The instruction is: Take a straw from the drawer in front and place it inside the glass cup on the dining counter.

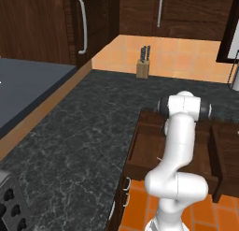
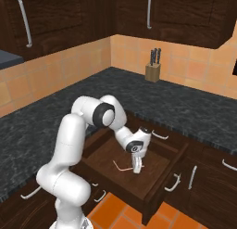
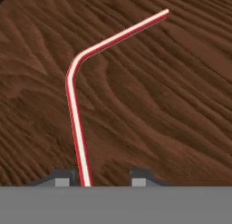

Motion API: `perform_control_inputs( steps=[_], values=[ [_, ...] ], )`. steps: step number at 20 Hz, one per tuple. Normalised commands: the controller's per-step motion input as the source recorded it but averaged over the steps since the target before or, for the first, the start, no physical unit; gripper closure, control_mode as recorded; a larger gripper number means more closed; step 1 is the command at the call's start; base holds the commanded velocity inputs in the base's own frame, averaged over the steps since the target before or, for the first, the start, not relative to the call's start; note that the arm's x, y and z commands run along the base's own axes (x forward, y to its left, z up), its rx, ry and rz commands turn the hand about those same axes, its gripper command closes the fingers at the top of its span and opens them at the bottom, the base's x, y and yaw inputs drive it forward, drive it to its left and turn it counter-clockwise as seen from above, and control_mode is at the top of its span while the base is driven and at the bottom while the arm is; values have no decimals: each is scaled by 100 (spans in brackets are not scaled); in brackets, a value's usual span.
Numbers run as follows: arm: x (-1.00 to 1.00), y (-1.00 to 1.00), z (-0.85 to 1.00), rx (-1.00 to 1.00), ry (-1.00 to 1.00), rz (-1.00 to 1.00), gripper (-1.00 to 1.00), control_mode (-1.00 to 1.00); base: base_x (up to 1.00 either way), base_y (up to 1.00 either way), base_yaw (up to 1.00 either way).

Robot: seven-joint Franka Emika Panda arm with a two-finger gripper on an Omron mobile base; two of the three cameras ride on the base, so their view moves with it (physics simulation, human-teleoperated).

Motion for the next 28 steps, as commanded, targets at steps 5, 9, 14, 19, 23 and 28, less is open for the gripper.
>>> perform_control_inputs(
  steps=[5,9,14,19,23,28],
  values=[
    [-9,14,-23,-2,-6,0,100,-100,0,0,0],
    [-22,1,13,0,-13,0,100,-100,0,0,0],
    [-31,0,87,0,-17,0,100,-100,0,0,0],
    [-35,0,100,0,-16,0,100,-100,0,0,0],
    [-38,0,100,0,-14,0,100,-100,0,0,0],
    [-23,-2,100,1,-7,0,100,-100,0,0,0]
  ],
)
